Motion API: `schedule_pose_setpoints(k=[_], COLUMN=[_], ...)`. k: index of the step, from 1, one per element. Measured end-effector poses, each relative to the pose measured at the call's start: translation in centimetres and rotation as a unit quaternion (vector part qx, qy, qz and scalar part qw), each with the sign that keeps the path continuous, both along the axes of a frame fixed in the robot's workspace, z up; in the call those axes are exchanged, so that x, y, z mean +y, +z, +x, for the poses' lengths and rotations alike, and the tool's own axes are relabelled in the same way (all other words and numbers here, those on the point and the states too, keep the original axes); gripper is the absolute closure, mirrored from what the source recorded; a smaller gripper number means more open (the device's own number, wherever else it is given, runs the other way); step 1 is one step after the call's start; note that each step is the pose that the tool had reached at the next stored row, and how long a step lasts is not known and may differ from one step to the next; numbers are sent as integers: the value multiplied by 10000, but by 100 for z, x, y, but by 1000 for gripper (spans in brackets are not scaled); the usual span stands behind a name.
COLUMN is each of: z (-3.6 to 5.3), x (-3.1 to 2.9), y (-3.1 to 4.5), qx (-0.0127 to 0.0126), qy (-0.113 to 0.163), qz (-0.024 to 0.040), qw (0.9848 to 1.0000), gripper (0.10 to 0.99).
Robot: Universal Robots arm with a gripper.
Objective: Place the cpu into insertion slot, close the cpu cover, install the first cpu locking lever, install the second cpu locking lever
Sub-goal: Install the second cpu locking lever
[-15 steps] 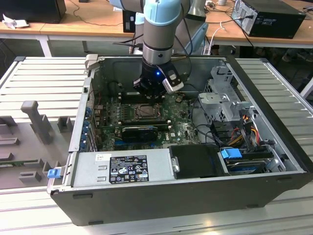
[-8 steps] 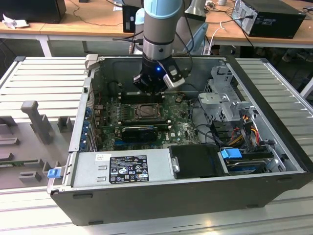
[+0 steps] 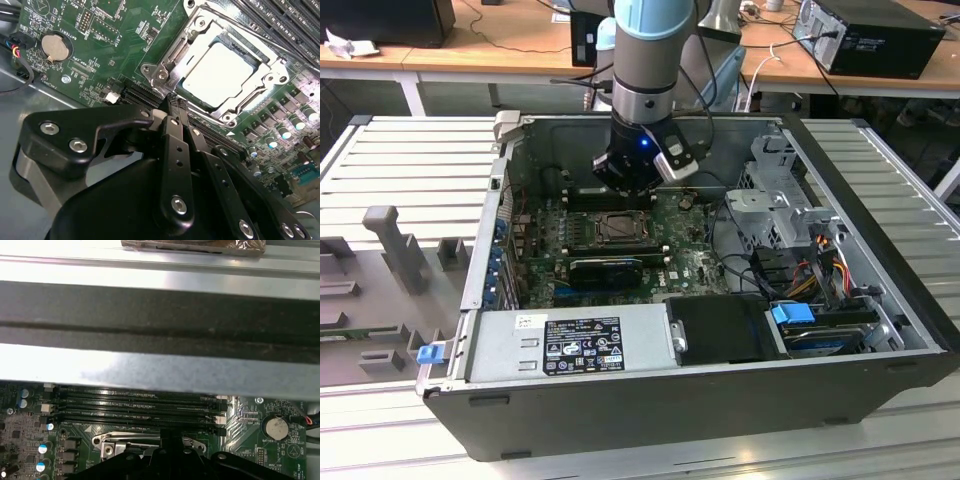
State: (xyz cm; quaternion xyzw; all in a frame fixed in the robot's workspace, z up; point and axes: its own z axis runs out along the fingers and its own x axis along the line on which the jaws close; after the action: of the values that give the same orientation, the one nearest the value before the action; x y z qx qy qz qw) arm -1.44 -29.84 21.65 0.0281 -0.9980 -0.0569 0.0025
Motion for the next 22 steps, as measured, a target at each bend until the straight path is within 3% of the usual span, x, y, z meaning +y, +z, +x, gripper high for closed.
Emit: schedule_pose_setpoints(k=[16,22], z=[7,7], x=[-97,-98], y=[-1,75], qx=[0,0], qy=[-1,0], qz=[0,0], qw=[10000,10000], gripper=[980,980])
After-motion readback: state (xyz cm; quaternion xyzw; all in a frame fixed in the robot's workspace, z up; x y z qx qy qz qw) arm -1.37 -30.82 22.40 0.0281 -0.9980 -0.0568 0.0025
